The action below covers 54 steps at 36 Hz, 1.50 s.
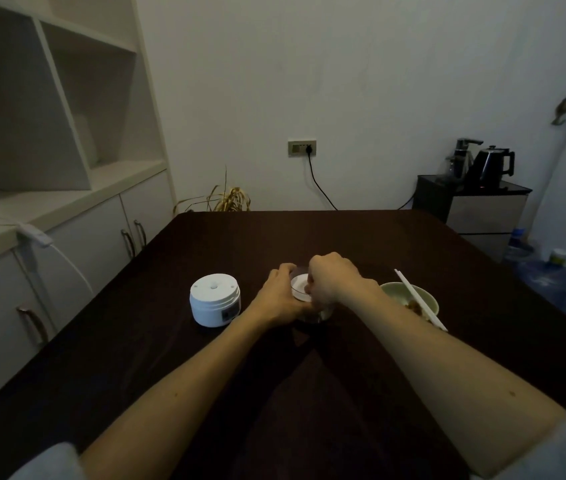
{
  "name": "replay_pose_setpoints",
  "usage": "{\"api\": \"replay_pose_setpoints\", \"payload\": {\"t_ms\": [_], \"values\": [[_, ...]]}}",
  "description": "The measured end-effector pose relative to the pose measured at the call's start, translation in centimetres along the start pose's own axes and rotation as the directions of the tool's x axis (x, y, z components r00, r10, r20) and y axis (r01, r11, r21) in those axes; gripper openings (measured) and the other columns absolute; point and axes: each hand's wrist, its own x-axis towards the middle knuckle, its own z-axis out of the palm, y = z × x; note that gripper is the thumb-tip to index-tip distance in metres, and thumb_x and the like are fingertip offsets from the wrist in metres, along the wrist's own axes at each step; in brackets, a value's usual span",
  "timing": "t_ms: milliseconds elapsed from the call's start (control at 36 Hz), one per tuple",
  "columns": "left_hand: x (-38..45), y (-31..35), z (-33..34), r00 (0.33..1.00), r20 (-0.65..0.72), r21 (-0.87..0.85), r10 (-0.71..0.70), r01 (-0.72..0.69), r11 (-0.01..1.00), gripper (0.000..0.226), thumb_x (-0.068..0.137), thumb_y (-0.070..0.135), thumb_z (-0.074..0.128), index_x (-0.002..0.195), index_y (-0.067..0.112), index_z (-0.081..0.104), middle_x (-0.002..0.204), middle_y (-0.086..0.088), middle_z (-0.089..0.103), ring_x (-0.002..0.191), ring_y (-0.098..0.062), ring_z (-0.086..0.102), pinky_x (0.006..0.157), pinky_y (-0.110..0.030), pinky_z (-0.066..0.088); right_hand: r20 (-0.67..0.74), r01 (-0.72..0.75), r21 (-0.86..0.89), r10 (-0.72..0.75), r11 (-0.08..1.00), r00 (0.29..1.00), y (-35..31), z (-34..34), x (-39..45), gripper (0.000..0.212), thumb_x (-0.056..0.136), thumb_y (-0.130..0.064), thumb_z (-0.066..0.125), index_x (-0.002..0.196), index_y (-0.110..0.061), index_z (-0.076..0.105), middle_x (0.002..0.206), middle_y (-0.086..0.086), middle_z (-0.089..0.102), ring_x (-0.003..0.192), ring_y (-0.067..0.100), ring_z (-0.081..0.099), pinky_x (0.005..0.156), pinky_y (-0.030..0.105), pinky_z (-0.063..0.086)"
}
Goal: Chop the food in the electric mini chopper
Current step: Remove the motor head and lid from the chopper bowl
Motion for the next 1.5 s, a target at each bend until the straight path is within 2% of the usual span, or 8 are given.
{"api": "replay_pose_setpoints", "payload": {"t_ms": [111, 611, 722, 889, 1056, 1222, 1389, 1500], "values": [[-0.2, 0.2, -0.3, 1.000, -0.010, -0.022, 0.017, -0.017, 1.000, 0.110, 0.064, 0.042, 0.085, 0.149, 0.022, 0.018, 0.153, -0.008, 0.026, 0.134, -0.027, 0.036, 0.107, -0.046, 0.038, -0.006, 0.041, -0.036, -0.042, 0.999, 0.999, 0.4, -0.3, -0.3, 0.026, 0.088, -0.024, 0.072, 0.109, -0.011, 0.067, 0.102, 0.007, 0.069, 0.097, 0.025, 0.062, 0.085, 0.040, 0.052], [-1.2, -0.2, -1.6, 1.000, 0.000, 0.011, -0.010, 0.010, 1.000, 0.096, 0.072, 0.041, 0.081, 0.147, 0.019, 0.026, 0.146, -0.007, 0.038, 0.126, -0.021, 0.045, 0.103, -0.037, 0.043, -0.140, -0.007, 0.385, 0.065, 0.923, 0.988, 1.3, -0.3, -0.6, 0.023, 0.098, -0.027, 0.060, 0.093, -0.011, 0.076, 0.091, 0.005, 0.073, 0.077, 0.014, 0.065, 0.067, 0.029, 0.053], [-1.3, -0.2, -1.9, 1.000, -0.002, -0.012, -0.007, 0.007, 1.000, 0.088, 0.076, 0.033, 0.079, 0.146, 0.018, 0.029, 0.141, -0.006, 0.042, 0.121, -0.019, 0.048, 0.096, -0.030, 0.045, -0.175, 0.036, 0.512, 0.064, 0.858, 0.982, 0.9, -0.7, -0.9, 0.022, 0.099, -0.028, 0.059, 0.094, -0.014, 0.076, 0.081, -0.005, 0.068, 0.067, 0.004, 0.059, 0.052, 0.020, 0.040], [-2.1, -0.1, -2.4, 0.999, -0.031, -0.069, 0.008, -0.010, 0.998, 0.059, 0.090, 0.017, 0.063, 0.142, 0.013, 0.035, 0.134, -0.006, 0.051, 0.113, -0.014, 0.051, 0.086, -0.025, 0.045, -0.163, 0.059, 0.641, 0.061, 0.765, 0.985, 0.5, -1.4, -1.4, 0.022, 0.098, -0.033, 0.061, 0.094, -0.019, 0.077, 0.079, -0.009, 0.067, 0.072, 0.006, 0.062, 0.057, 0.019, 0.047], [-2.7, -0.6, -3.1, 0.986, -0.139, -0.104, -0.096, 0.082, 0.991, 0.036, 0.102, 0.023, 0.039, 0.137, 0.014, 0.042, 0.125, -0.010, 0.057, 0.110, -0.022, 0.057, 0.096, -0.042, 0.049, -0.058, 0.058, 0.740, -0.022, 0.670, 0.998, 0.3, -1.8, -2.8, 0.023, 0.098, -0.032, 0.062, 0.092, -0.018, 0.079, 0.078, -0.001, 0.074, 0.076, 0.010, 0.066, 0.065, 0.024, 0.048], [-2.9, -0.8, -4.0, 0.968, -0.184, -0.296, -0.171, 0.111, 0.949, 0.030, 0.103, 0.023, 0.036, 0.129, 0.011, 0.046, 0.103, -0.001, 0.057, 0.097, -0.018, 0.061, 0.085, -0.036, 0.055, 0.015, 0.044, 0.757, -0.085, 0.652, 0.996, -0.1, -1.9, -4.0, 0.018, 0.098, -0.026, 0.063, 0.105, -0.014, 0.075, 0.090, 0.007, 0.073, 0.080, 0.016, 0.068, 0.062, 0.025, 0.052], [-3.4, -0.7, -4.7, 0.953, -0.212, -0.452, -0.216, 0.100, 0.886, 0.035, 0.103, 0.028, 0.036, 0.127, 0.005, 0.047, 0.112, -0.009, 0.057, 0.099, -0.020, 0.062, 0.086, -0.034, 0.053, 0.115, 0.054, 0.649, -0.168, 0.759, 0.979, -0.5, -1.5, -4.6, 0.012, 0.097, -0.030, 0.063, 0.103, -0.022, 0.070, 0.090, 0.005, 0.073, 0.070, 0.010, 0.070, 0.053, 0.018, 0.051], [-3.3, -0.8, -4.5, 0.951, -0.228, -0.444, -0.210, 0.091, 0.892, 0.035, 0.102, 0.036, 0.039, 0.119, 0.008, 0.052, 0.100, -0.001, 0.059, 0.095, -0.017, 0.062, 0.087, -0.036, 0.053, 0.133, 0.118, 0.555, -0.228, 0.824, 0.965, -1.1, -0.4, -4.9, 0.005, 0.095, -0.031, 0.065, 0.094, -0.028, 0.069, 0.081, -0.003, 0.073, 0.078, 0.013, 0.071, 0.067, 0.027, 0.056]]}}
